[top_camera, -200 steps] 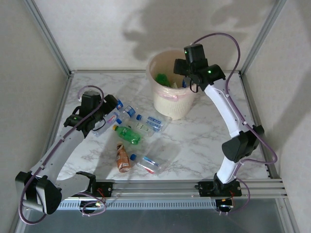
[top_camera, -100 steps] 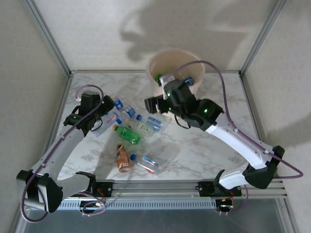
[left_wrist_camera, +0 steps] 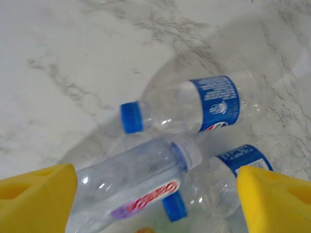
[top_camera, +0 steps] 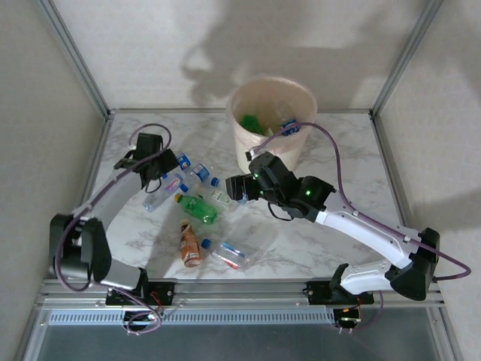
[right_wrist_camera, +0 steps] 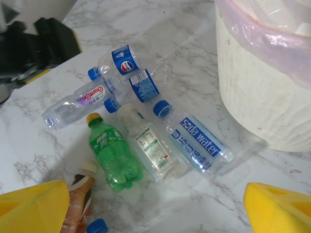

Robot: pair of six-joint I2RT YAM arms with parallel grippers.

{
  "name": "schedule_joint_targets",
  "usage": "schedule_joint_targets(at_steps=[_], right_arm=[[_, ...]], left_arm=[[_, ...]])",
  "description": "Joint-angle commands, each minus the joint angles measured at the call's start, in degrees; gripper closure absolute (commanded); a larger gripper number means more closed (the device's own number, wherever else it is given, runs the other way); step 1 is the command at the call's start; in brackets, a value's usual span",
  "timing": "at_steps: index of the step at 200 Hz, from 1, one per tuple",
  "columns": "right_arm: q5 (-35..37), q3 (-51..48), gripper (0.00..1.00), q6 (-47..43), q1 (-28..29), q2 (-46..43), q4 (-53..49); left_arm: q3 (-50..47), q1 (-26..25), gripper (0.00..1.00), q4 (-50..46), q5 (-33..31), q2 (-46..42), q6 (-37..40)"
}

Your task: Put the plastic bottles in the bin

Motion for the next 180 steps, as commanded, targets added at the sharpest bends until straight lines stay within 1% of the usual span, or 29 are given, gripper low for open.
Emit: schedule_joint_targets(at_steps=[1, 20, 32, 49, 86, 111, 144, 180], right_arm=[[-0.6, -0.4, 0.07, 2.2, 1.0, -0.3, 2.5], [-1.0, -0.7, 0.07, 2.9, 1.3, -0.1, 2.4], [-1.1, -0.9, 0.07, 3.4, 1.4, -0.1, 2.3], [-1.4, -1.1, 0.07, 3.8, 1.6, -0.1, 2.3], [-1.7, -1.0, 0.07, 4.2, 2.0, 0.2, 2.4], [-1.8, -0.2, 0.07, 4.3, 2.2, 0.5, 2.0], [-2.2, 1.5, 0.06, 3.7, 2.3, 1.1, 0.7], [-3.4, 1.7, 0.06, 3.7, 2.4, 2.1, 0.7]], left_arm=[[4.4, 0.2, 0.16, 1.7, 5.0, 5.0, 5.3], [7.9, 0.1, 0.16, 1.1, 4.9, 8.8, 8.1], [10.1, 0.1, 0.13, 0.3, 3.7, 10.9, 10.0], [13.9, 0.0, 0.13, -1.1, 1.7, 14.0, 13.0], [18.9, -1.8, 0.1, -2.6, -3.2, 20.2, 19.5], [20.5, -2.4, 0.09, -2.3, -4.4, 23.0, 21.0], [22.1, -3.0, 0.07, -2.1, -4.4, 25.2, 22.5], [21.8, -3.8, 0.05, -1.3, -4.5, 26.4, 24.1]])
